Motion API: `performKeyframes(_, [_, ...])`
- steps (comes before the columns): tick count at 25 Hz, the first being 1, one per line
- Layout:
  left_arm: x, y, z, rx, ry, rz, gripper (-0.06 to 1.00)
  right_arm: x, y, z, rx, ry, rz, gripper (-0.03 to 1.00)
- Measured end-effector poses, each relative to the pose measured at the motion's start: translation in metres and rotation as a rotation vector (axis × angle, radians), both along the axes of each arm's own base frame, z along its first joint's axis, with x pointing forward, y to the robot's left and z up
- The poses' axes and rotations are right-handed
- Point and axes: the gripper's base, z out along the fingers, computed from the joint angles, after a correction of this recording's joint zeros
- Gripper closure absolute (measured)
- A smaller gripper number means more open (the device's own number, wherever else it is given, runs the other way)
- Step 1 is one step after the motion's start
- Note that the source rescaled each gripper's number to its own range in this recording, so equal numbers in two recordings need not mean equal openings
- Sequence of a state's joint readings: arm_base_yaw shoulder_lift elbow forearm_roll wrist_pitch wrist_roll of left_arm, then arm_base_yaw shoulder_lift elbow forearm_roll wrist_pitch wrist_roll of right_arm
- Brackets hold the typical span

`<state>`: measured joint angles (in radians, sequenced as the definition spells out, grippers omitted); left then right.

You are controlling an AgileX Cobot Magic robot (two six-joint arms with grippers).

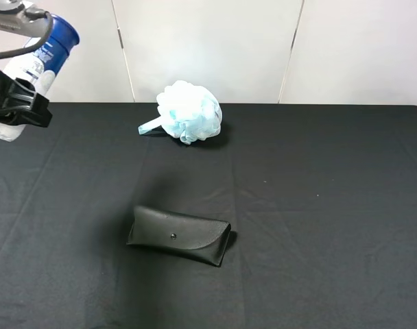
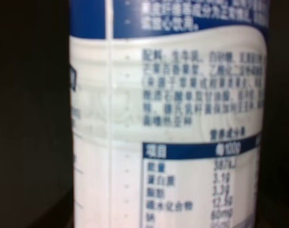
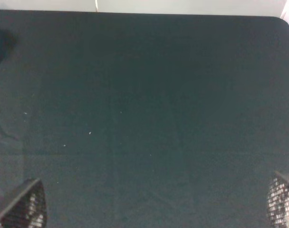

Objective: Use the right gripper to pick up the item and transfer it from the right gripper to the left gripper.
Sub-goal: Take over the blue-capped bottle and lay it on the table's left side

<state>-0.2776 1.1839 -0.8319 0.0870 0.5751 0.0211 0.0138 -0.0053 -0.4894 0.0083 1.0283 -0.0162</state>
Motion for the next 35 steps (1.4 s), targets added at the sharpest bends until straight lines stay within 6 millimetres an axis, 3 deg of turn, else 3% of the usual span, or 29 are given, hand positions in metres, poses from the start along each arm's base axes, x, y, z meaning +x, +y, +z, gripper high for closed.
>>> performKeyframes(13, [0.038, -0.007, -0.055, 0.049, 0.27, 0.066, 0.89, 0.0, 0.0, 0.0, 0.0, 0.0, 0.0, -0.03])
performKeyframes(24, [0.058, -0.013, -0.094, 0.051, 0.327, 0.091, 0.89, 0.0, 0.0, 0.0, 0.0, 0.0, 0.0, -0.03])
performKeyframes(35, [0.069, -0.016, -0.121, 0.041, 0.353, 0.12, 0.89, 0.0, 0.0, 0.0, 0.0, 0.0, 0.0, -0.03])
